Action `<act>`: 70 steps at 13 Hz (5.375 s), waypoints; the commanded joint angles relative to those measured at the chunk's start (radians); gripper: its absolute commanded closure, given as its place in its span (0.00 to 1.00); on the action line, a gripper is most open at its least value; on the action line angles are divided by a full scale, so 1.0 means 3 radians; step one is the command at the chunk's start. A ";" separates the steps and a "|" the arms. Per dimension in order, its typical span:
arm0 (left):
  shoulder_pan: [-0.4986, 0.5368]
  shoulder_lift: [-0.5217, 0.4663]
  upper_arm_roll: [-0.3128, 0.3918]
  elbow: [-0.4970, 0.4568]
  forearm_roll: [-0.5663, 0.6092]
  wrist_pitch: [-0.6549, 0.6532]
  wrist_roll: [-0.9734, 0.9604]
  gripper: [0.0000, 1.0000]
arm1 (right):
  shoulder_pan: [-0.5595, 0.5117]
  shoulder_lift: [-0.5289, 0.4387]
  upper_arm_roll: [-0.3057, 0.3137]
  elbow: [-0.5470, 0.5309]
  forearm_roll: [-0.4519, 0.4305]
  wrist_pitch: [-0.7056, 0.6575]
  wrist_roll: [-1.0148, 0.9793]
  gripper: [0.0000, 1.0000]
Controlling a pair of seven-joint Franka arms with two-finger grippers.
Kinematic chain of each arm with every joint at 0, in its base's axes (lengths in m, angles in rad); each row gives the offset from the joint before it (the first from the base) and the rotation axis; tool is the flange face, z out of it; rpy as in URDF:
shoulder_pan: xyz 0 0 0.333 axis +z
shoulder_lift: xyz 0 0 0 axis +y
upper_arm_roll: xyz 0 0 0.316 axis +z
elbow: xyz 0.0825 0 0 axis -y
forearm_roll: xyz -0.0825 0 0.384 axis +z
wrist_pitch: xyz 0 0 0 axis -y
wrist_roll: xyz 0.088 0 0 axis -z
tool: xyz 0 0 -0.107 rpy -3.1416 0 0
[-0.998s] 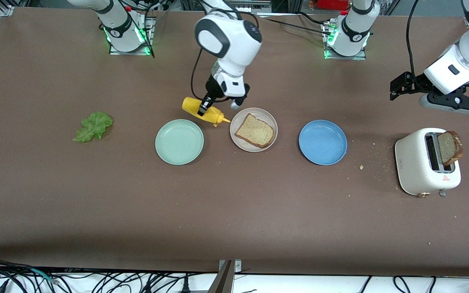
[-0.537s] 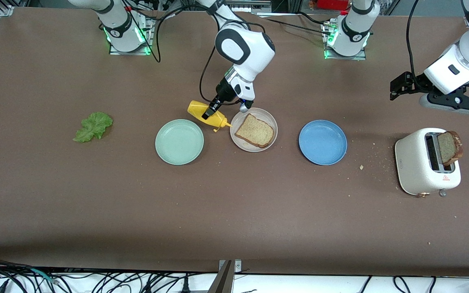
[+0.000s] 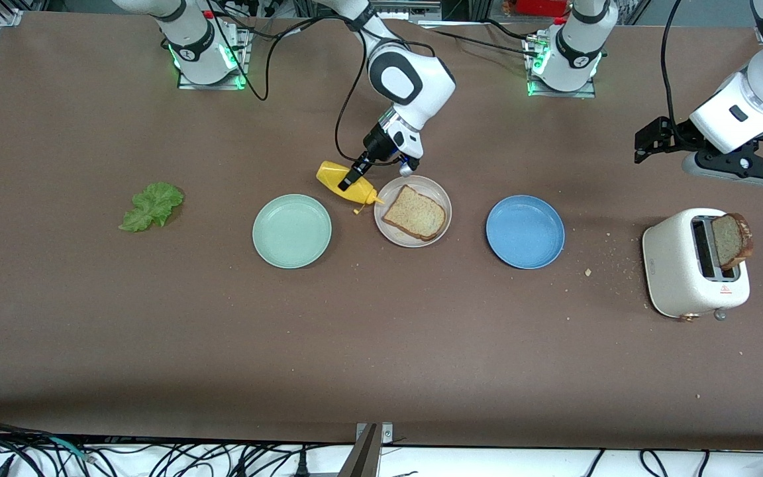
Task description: Make sandwich in beige plate with both arms
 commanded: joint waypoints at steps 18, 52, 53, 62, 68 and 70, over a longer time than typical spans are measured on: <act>-0.0008 0.0060 0.0008 0.0107 -0.0011 -0.0051 -0.0011 0.00 | -0.0582 -0.1614 -0.2777 -0.0610 0.4334 -0.0233 -0.5639 1.00; -0.0003 0.0065 0.0008 0.0107 0.0025 -0.0046 -0.0001 0.00 | -0.4130 -0.0736 -0.0646 -0.2192 0.6019 -0.1266 -1.0283 1.00; -0.0003 0.0065 0.0008 0.0102 0.0025 -0.0046 -0.0001 0.00 | -0.4155 -0.0664 -0.0646 -0.2248 0.6024 -0.1332 -1.0386 1.00; -0.0008 0.0080 0.0008 0.0107 0.0097 -0.0046 0.0004 0.00 | -0.4207 -0.0372 -0.0483 -0.2279 0.6413 -0.1348 -1.0607 0.64; -0.0003 0.0080 0.0008 0.0107 0.0092 -0.0046 0.0015 0.00 | -0.4294 -0.0596 -0.0493 -0.2208 0.6225 -0.1231 -0.9888 0.06; -0.0003 0.0080 0.0008 0.0107 0.0092 -0.0046 0.0015 0.00 | -0.4335 -0.0942 -0.0503 -0.2126 0.5888 -0.0900 -0.9316 0.03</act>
